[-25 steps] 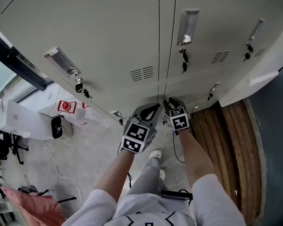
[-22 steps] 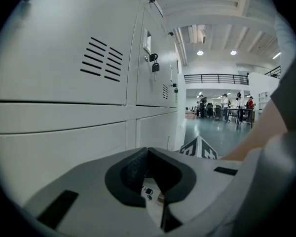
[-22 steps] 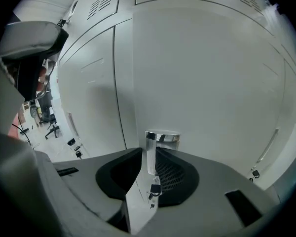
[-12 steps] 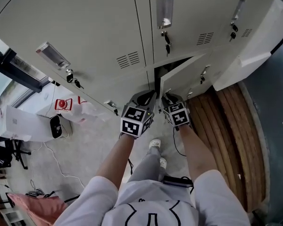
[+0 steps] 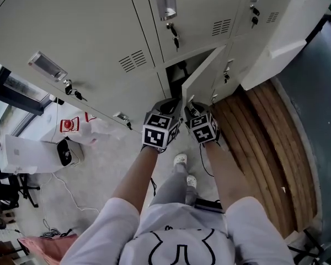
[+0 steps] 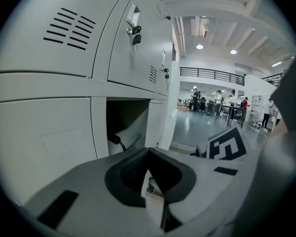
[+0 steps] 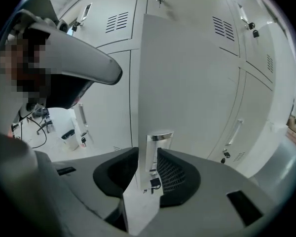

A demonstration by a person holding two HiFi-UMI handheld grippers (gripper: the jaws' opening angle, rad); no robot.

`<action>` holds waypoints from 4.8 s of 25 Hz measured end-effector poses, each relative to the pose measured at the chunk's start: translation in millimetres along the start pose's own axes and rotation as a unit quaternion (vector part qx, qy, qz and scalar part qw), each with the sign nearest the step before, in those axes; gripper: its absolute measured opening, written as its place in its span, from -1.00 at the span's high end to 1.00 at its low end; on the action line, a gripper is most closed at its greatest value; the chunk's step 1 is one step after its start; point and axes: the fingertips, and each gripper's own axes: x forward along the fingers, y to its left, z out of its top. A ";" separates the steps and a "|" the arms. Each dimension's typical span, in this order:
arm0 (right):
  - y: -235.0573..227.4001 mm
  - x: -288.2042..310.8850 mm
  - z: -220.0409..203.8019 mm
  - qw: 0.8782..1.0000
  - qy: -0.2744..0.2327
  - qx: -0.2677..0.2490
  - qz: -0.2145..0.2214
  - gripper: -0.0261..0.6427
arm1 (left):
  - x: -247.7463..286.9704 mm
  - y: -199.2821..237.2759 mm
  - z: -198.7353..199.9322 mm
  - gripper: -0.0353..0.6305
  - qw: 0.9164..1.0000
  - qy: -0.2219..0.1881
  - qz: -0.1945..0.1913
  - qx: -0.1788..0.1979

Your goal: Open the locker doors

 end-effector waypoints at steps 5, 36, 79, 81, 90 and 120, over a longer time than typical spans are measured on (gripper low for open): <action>-8.7 -15.6 -11.5 1.000 0.016 0.002 -0.011 0.51 | 0.9 -3.7 -1.0 0.85 1.000 0.004 -0.005 -0.002; -167.1 -166.5 -106.1 0.974 0.048 0.096 -0.201 0.50 | 66.5 -119.6 0.0 0.85 0.992 0.025 -0.123 0.023; 158.2 -189.8 282.9 0.949 -0.299 -0.049 0.086 0.88 | -270.9 66.9 124.1 0.85 0.968 -0.219 0.125 0.019; 173.2 -187.9 302.6 0.942 -0.314 -0.052 0.110 0.88 | -288.3 78.1 133.8 0.85 0.962 -0.230 0.145 0.022; 245.7 -183.3 392.9 0.913 -0.357 -0.078 0.180 0.52 | -357.5 134.5 164.4 0.85 0.939 -0.258 0.227 0.021; 276.8 -134.1 434.9 0.943 -0.304 -0.039 0.130 0.55 | -389.4 159.6 165.8 0.85 0.934 -0.272 0.232 0.020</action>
